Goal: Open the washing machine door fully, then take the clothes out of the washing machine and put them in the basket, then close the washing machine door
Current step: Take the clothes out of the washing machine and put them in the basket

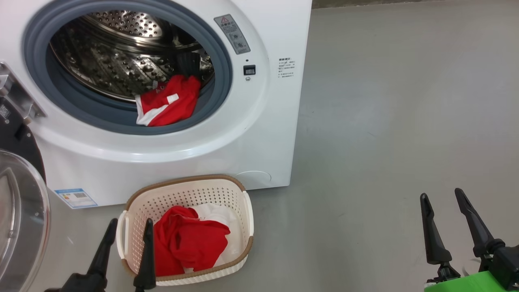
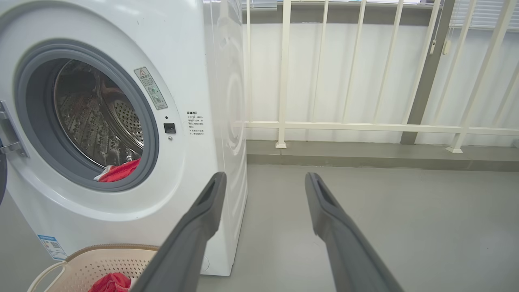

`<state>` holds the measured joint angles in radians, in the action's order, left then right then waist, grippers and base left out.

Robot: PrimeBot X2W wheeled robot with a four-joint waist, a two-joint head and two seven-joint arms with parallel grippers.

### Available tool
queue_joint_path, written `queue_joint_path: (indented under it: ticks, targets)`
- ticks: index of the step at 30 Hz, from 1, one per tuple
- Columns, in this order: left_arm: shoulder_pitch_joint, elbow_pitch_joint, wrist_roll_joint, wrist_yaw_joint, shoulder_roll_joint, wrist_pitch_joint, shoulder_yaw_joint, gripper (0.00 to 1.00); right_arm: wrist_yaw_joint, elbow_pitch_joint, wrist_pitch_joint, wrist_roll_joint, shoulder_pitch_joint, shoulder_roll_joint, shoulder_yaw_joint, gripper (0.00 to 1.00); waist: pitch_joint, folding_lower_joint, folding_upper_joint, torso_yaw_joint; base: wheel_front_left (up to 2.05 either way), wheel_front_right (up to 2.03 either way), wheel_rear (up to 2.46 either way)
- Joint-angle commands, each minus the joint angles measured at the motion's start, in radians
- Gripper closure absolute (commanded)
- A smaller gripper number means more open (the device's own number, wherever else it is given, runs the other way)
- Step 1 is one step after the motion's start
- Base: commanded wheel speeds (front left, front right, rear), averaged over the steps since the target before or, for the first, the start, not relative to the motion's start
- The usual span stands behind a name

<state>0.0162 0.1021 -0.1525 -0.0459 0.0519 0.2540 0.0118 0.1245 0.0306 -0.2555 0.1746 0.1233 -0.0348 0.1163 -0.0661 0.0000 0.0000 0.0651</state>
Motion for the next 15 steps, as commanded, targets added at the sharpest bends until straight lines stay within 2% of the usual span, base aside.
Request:
queue_joint_path:
  ticks: [1, 15]
  targets:
    - [-0.005, -0.031, -0.009, -0.003, 0.007, 0.008, 0.029, 0.0, 0.006, 0.029, -0.006, -0.004, -0.003, -0.015, -0.018, 0.0, 0.001, 0.0, 0.0, -0.001, 0.0, 0.0, 0.0]
    - [-0.017, -0.036, -0.026, 0.006, 0.004, 0.008, 0.036, 0.0, 0.006, 0.029, -0.006, -0.004, -0.009, -0.015, -0.021, 0.0, -0.012, 0.0, 0.0, -0.001, 0.0, 0.0, 0.0]
